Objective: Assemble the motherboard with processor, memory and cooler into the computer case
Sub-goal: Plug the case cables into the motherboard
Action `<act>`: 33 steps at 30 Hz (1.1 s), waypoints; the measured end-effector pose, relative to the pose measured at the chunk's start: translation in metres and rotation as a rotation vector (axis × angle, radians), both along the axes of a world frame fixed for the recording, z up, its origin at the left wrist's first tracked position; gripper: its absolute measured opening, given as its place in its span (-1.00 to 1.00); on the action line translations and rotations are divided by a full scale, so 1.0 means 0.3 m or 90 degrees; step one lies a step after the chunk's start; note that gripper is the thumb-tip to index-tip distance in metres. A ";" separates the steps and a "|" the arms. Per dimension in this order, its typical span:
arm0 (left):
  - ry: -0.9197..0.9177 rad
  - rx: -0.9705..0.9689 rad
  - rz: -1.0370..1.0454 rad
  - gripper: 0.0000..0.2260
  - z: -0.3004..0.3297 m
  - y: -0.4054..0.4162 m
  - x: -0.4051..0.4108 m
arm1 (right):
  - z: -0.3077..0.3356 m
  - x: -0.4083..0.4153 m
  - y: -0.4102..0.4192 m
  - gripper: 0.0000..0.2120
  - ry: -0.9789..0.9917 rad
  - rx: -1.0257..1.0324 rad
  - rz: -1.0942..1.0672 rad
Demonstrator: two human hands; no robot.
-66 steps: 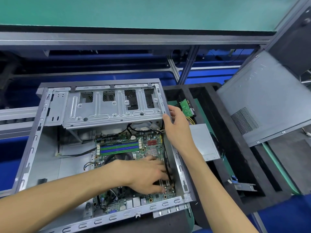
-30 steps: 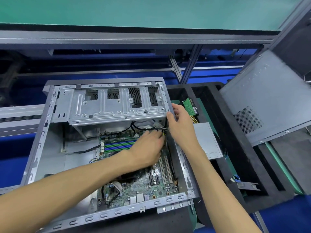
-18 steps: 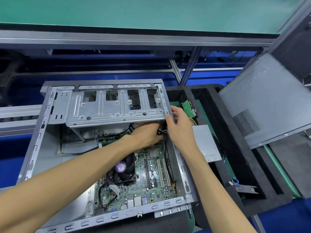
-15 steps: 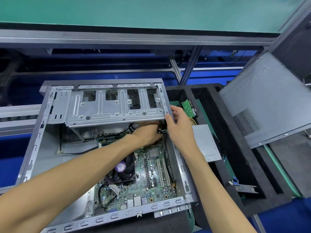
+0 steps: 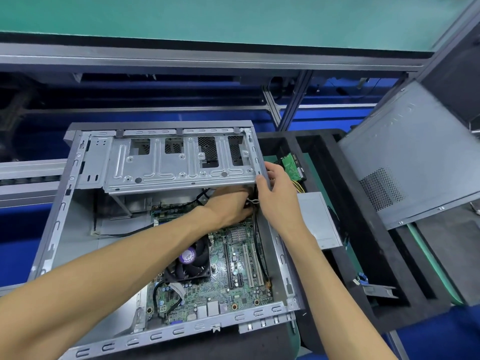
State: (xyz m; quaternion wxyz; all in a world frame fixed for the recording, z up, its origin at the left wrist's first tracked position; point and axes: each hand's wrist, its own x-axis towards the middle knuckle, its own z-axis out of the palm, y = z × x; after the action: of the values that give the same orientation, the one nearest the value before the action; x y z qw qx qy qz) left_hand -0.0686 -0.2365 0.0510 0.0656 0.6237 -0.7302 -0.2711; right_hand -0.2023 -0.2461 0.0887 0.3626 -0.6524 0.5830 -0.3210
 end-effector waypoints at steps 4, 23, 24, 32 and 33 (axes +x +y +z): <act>-0.055 -0.044 -0.026 -0.50 -0.008 0.049 0.059 | 0.015 0.003 0.013 -0.63 0.077 -0.072 -0.002; -0.343 0.069 0.090 -0.92 -0.010 0.195 0.467 | 0.055 0.298 0.085 -0.78 0.284 -0.092 0.460; -0.338 0.069 0.086 -0.95 -0.004 0.189 0.468 | 0.042 0.300 0.090 -0.77 0.298 -0.079 0.475; -0.354 0.032 0.142 -0.66 -0.035 0.188 0.476 | -0.043 0.293 0.091 -0.73 0.326 -0.004 0.500; -0.343 0.054 0.143 -0.66 -0.037 0.185 0.479 | -0.050 0.291 0.087 -0.73 0.331 0.004 0.503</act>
State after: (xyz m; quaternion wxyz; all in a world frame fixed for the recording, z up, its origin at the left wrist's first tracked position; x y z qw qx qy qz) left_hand 0.0753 -0.1811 0.0400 -0.1273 0.7524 -0.6356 -0.1167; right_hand -0.1149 -0.2199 0.0737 0.3012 -0.8819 0.3623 0.0172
